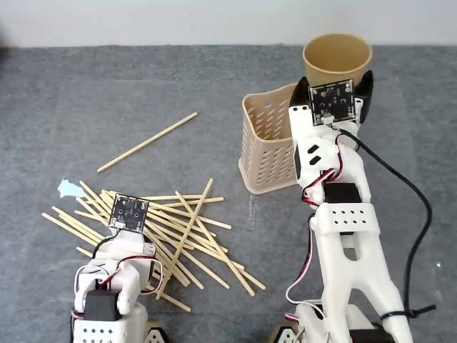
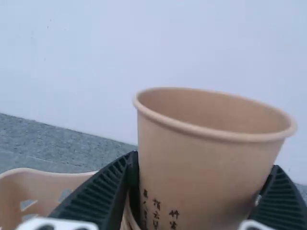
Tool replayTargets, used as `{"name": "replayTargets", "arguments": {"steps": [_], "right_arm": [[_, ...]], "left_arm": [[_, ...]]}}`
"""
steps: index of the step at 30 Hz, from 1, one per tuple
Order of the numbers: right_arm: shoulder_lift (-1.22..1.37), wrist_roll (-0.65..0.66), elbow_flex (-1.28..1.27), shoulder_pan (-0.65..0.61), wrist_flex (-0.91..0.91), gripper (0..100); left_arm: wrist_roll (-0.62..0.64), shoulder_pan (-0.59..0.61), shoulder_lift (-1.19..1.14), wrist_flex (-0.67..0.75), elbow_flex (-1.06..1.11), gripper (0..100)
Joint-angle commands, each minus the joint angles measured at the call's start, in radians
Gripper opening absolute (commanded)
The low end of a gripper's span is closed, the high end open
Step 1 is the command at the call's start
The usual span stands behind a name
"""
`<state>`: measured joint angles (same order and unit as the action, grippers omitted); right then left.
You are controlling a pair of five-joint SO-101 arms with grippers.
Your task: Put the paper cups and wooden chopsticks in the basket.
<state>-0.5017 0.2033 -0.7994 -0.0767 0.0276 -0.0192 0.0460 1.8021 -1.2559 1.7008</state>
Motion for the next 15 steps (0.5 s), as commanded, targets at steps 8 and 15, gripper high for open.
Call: {"name": "replayTargets", "arguments": {"steps": [8,15], "right_arm": [[-0.122,-0.011,0.0,0.03,-0.124,42.5],[-0.311,-0.044,0.002,0.035,-0.406,45.9]], "left_arm": [[0.008,-0.006,0.015,-0.003,-0.018,1],[0.008,-0.006,0.015,-0.003,-0.018,1]]}}
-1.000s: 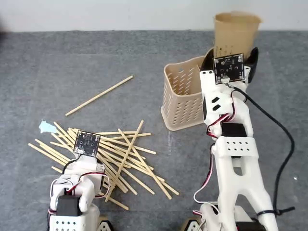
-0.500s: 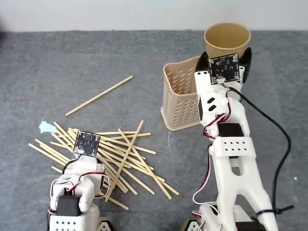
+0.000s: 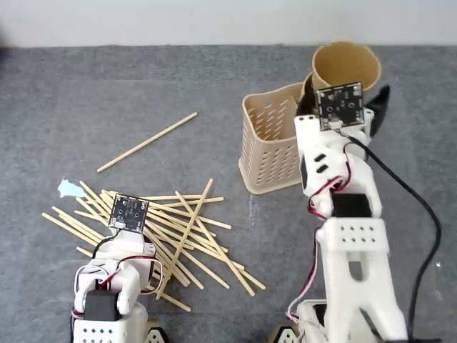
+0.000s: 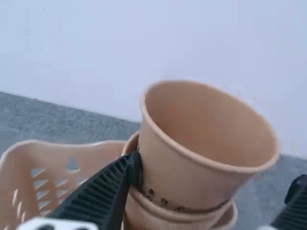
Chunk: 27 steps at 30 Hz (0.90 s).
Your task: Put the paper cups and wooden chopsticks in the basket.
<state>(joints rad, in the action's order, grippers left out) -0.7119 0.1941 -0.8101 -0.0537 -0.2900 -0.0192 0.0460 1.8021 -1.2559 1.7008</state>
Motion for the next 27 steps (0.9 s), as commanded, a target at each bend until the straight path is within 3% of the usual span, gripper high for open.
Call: {"name": "replayTargets", "arguments": {"steps": [1,12,22,27], "right_arm": [[-0.13,-0.046,0.012,0.012,-0.116,45.9],[-0.275,-0.063,0.104,-0.025,-0.254,44.4],[-0.099,-0.11,0.19,0.007,-0.093,1.4],[0.068,-0.115,0.187,0.042,-0.071,2.4]], "left_arm": [[0.008,-0.006,0.015,-0.003,-0.018,1],[0.008,-0.006,0.015,-0.003,-0.018,1],[0.008,-0.006,0.015,-0.003,-0.018,1],[0.008,-0.006,0.015,-0.003,-0.018,1]]}}
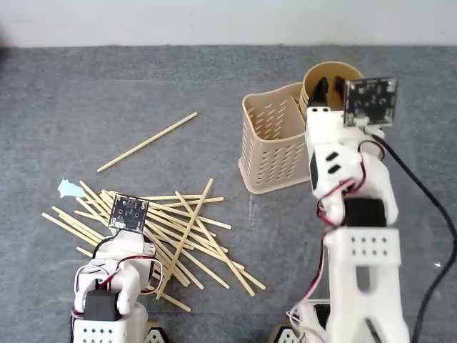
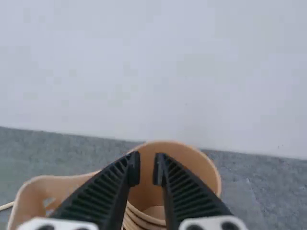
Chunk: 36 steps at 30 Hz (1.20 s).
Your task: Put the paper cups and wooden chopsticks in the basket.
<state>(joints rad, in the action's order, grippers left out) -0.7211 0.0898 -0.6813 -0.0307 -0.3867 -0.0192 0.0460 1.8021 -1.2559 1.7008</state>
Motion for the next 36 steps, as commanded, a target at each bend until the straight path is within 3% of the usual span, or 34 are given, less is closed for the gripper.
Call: {"name": "replayTargets", "arguments": {"steps": [1,8,18,25,31,36], "right_arm": [[0.111,-0.011,0.058,0.028,0.021,2.4],[0.214,-0.011,0.052,0.05,0.013,2.4],[-0.061,-0.006,0.066,-0.03,-0.033,2.9],[-0.153,-0.012,0.203,-0.217,-0.367,3.0],[-0.151,-0.101,0.264,-0.371,-0.61,3.0],[-0.151,-0.112,0.261,-0.441,-0.783,3.0]], "left_arm": [[0.008,-0.006,0.015,-0.003,-0.018,1],[0.008,-0.006,0.015,-0.003,-0.018,1],[0.008,-0.006,0.015,-0.003,-0.018,1],[0.008,-0.006,0.015,-0.003,-0.018,1],[0.008,-0.006,0.015,-0.003,-0.018,1],[0.008,-0.006,0.015,-0.003,-0.018,1]]}}
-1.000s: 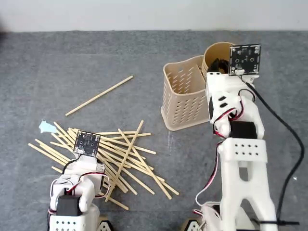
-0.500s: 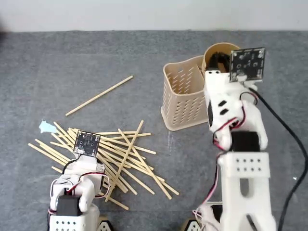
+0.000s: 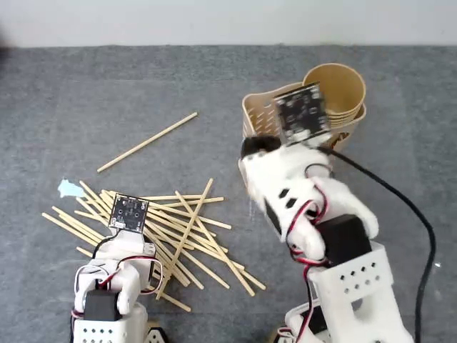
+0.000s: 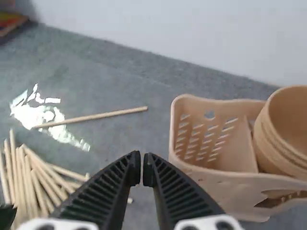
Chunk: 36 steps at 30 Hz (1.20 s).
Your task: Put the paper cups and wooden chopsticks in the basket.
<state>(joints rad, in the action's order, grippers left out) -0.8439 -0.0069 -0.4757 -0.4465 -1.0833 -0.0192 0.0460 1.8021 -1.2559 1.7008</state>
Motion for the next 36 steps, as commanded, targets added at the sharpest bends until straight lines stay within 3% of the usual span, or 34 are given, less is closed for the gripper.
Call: {"name": "replayTargets", "arguments": {"steps": [1,10,19,25,36], "right_arm": [[-0.028,-0.017,0.055,-0.03,-0.117,3.0],[-0.028,-0.107,-0.077,-0.136,-0.197,3.1],[-0.038,-0.11,-0.126,-0.142,-0.231,3.1],[-0.027,-0.212,-0.127,-0.148,-0.205,3.1],[0.102,-0.241,-0.12,-0.15,-0.159,3.6]], "left_arm": [[0.008,-0.006,0.015,-0.003,-0.018,1],[0.008,-0.006,0.015,-0.003,-0.018,1],[0.008,-0.006,0.015,-0.003,-0.018,1],[0.003,0.011,0.015,-0.003,-0.018,1],[0.008,0.476,0.015,-0.005,-0.018,1]]}}
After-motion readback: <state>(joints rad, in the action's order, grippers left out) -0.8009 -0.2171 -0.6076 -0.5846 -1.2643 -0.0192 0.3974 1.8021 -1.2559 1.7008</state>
